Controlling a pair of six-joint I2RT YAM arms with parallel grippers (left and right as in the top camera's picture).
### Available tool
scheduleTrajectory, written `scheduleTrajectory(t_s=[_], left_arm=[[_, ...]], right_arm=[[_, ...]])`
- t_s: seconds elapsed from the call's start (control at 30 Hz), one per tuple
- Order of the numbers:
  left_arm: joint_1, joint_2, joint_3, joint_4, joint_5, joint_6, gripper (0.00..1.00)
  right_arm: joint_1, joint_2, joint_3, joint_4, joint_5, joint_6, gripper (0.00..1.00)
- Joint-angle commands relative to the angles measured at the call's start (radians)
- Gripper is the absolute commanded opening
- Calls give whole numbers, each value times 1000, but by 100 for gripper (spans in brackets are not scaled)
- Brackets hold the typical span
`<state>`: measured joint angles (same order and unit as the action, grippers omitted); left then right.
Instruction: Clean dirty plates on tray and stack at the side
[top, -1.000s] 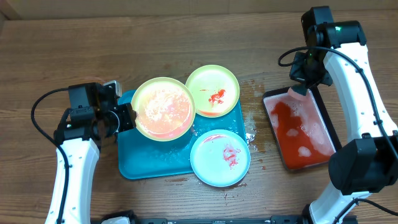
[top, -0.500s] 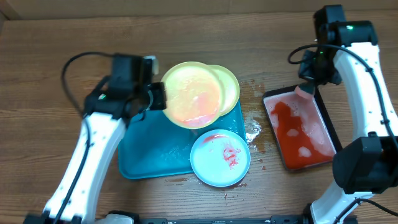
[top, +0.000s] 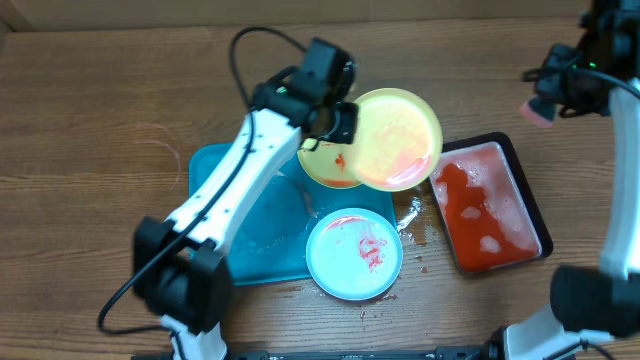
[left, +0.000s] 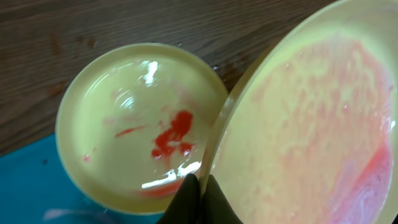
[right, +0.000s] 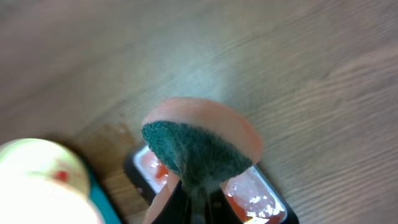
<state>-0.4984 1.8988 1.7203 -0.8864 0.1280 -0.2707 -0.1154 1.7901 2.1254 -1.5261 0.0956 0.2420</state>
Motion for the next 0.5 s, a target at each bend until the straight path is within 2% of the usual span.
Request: scheduleTrajectory(t_s=[0.0, 0.47], left_arm=[[-59, 120, 166, -35, -10, 23, 4], [-260, 320, 406, -50, -160, 93, 4]], right_arm=[[3, -160, 47, -6, -4, -11, 4], [3, -433, 47, -20, -38, -10, 4]])
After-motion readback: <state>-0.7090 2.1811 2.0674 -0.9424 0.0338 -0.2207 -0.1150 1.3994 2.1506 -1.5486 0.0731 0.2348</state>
